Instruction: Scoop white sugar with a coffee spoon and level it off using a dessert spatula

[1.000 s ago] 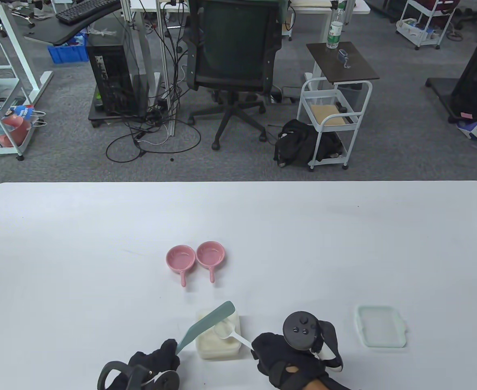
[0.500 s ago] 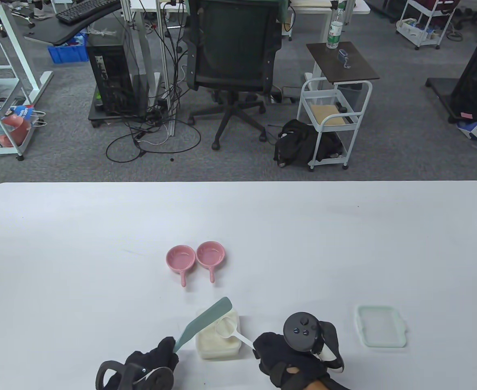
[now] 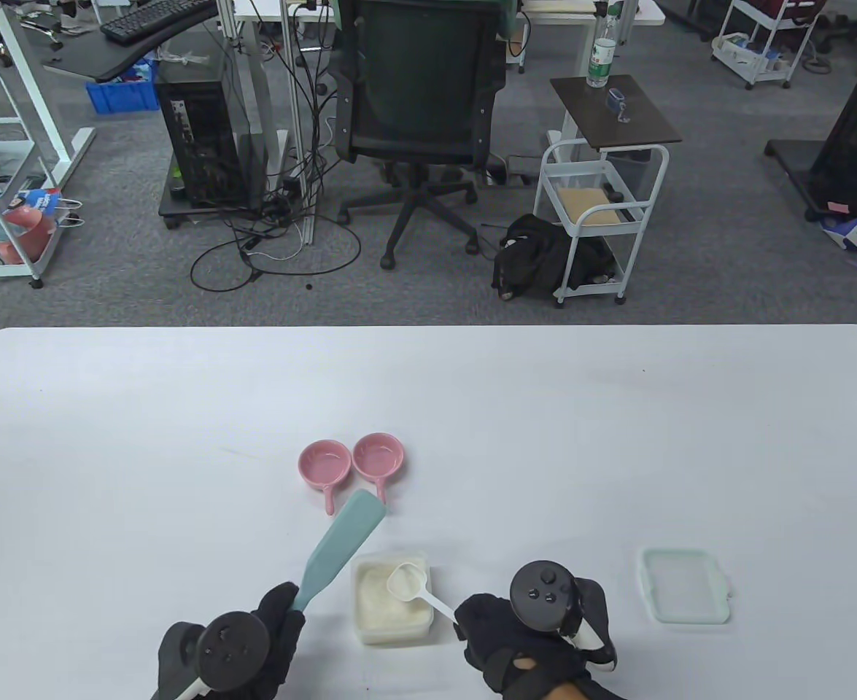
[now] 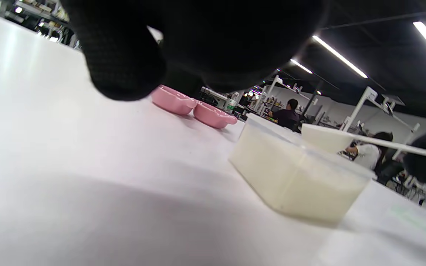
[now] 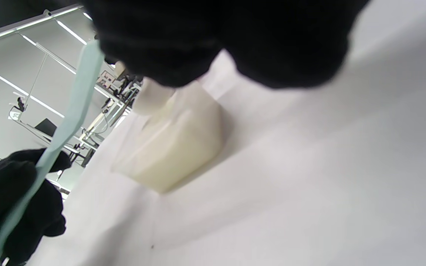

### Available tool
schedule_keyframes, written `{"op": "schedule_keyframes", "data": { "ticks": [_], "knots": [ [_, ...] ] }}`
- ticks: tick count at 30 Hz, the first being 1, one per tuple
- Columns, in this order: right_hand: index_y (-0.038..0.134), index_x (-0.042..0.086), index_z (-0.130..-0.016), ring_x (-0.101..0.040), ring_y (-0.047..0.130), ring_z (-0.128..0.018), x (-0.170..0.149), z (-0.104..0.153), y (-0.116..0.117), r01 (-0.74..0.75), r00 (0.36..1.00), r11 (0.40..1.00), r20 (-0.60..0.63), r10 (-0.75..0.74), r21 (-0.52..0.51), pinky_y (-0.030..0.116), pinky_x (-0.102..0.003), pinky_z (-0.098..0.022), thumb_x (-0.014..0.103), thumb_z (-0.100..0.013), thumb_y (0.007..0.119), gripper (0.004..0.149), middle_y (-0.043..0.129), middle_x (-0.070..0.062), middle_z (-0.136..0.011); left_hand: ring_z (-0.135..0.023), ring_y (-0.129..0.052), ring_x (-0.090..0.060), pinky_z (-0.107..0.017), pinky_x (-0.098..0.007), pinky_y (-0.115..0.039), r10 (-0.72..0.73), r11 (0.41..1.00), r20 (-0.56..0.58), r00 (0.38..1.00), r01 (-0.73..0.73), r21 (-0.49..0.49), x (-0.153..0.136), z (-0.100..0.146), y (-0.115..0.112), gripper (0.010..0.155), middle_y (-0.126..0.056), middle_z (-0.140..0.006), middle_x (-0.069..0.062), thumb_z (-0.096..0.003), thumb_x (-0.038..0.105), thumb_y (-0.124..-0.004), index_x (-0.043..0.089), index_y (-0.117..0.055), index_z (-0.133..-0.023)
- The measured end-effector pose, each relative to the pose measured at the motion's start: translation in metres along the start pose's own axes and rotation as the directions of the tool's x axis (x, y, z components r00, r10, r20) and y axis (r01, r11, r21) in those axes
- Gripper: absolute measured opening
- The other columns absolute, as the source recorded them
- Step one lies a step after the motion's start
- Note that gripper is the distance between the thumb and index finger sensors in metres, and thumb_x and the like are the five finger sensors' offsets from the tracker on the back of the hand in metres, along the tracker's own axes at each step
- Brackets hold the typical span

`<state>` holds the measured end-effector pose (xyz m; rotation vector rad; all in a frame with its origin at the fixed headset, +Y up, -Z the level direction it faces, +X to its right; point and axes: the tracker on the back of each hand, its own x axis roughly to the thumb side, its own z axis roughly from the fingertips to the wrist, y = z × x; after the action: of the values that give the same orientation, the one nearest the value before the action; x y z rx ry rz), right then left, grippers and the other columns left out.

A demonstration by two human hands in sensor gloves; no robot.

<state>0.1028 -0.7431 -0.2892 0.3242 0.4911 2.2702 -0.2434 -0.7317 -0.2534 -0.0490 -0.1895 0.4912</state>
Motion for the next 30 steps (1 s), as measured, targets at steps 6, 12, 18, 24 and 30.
{"op": "schedule_keyframes", "data": {
  "ticks": [6, 12, 18, 24, 30],
  "knots": [
    [0.080, -0.001, -0.086, 0.003, 0.085, -0.010, 0.007, -0.003, -0.008, 0.024, 0.999, 0.998, 0.023, -0.023, -0.056, 0.093, -0.025, -0.016, 0.028, -0.065, 0.058, 0.042, 0.093, -0.006, -0.041, -0.022, -0.102, -0.005, -0.049, -0.043, -0.093, 0.160, 0.987, -0.071, 0.985, -0.160, 0.008, -0.014, -0.009, 0.010, 0.062, -0.102, -0.059, -0.001, -0.0635, 0.041, -0.058, -0.001, -0.061, -0.110],
    [0.079, -0.001, -0.086, 0.003, 0.085, -0.010, 0.013, -0.026, -0.025, 0.020, 1.000, 0.993, -0.005, -0.021, -0.117, 0.093, -0.025, -0.016, 0.028, -0.065, 0.058, 0.042, 0.093, -0.006, -0.042, -0.022, -0.102, -0.006, -0.050, -0.044, -0.092, 0.205, 0.979, -0.092, 0.974, -0.203, 0.027, -0.026, -0.007, 0.010, 0.062, -0.102, -0.060, -0.002, -0.0634, 0.039, -0.058, -0.001, -0.060, -0.110],
    [0.079, -0.001, -0.087, 0.002, 0.085, -0.010, 0.028, -0.058, -0.043, 0.010, 1.000, 0.975, -0.025, -0.017, -0.223, 0.093, -0.026, -0.016, 0.028, -0.065, 0.059, 0.042, 0.093, -0.007, -0.042, -0.026, -0.102, -0.007, -0.053, -0.045, -0.090, 0.223, 0.975, -0.122, 0.967, -0.221, 0.036, -0.035, -0.006, 0.008, 0.062, -0.101, -0.062, -0.003, -0.0633, 0.038, -0.056, -0.001, -0.059, -0.111],
    [0.078, -0.002, -0.088, 0.002, 0.086, -0.011, 0.035, -0.094, -0.044, -0.079, 0.993, 0.952, -0.103, 0.050, -0.297, 0.093, -0.027, -0.017, 0.027, -0.066, 0.058, 0.042, 0.093, -0.008, -0.043, -0.026, -0.102, -0.007, -0.053, -0.046, -0.090, 0.235, 0.972, -0.137, 0.962, -0.234, 0.026, -0.039, -0.006, 0.007, 0.062, -0.100, -0.062, -0.003, -0.0635, 0.037, -0.057, -0.002, -0.058, -0.111],
    [0.078, -0.001, -0.089, 0.001, 0.085, -0.012, 0.043, -0.128, -0.035, -0.184, 0.976, 0.927, -0.172, 0.133, -0.326, 0.093, -0.028, -0.019, 0.028, -0.066, 0.059, 0.042, 0.094, -0.008, -0.044, -0.026, -0.102, -0.007, -0.053, -0.045, -0.090, 0.199, 0.980, -0.101, 0.975, -0.195, 0.050, -0.031, -0.003, 0.006, 0.062, -0.100, -0.062, -0.002, -0.0633, 0.038, -0.057, -0.002, -0.057, -0.112]
  ]
}}
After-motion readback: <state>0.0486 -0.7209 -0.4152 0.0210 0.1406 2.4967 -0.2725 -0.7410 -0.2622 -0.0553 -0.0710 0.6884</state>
